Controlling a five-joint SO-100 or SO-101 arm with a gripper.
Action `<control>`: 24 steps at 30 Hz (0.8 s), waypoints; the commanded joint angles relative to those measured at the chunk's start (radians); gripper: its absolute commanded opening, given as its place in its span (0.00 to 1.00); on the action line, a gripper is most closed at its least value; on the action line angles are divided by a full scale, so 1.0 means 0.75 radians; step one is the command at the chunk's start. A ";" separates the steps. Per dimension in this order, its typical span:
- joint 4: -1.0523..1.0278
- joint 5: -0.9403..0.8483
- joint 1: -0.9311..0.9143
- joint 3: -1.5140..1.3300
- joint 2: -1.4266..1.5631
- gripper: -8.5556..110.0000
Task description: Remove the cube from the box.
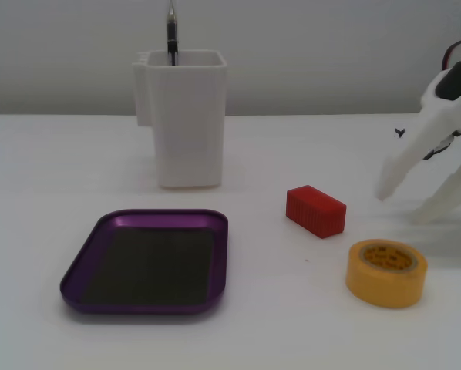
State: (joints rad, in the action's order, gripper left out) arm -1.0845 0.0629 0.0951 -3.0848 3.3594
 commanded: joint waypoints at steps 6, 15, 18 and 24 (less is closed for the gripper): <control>0.010 0.000 0.000 -0.012 0.131 0.09; 0.012 0.000 0.002 -0.012 0.131 0.09; 0.012 0.000 0.002 -0.012 0.131 0.09; 0.012 0.000 0.002 -0.012 0.131 0.09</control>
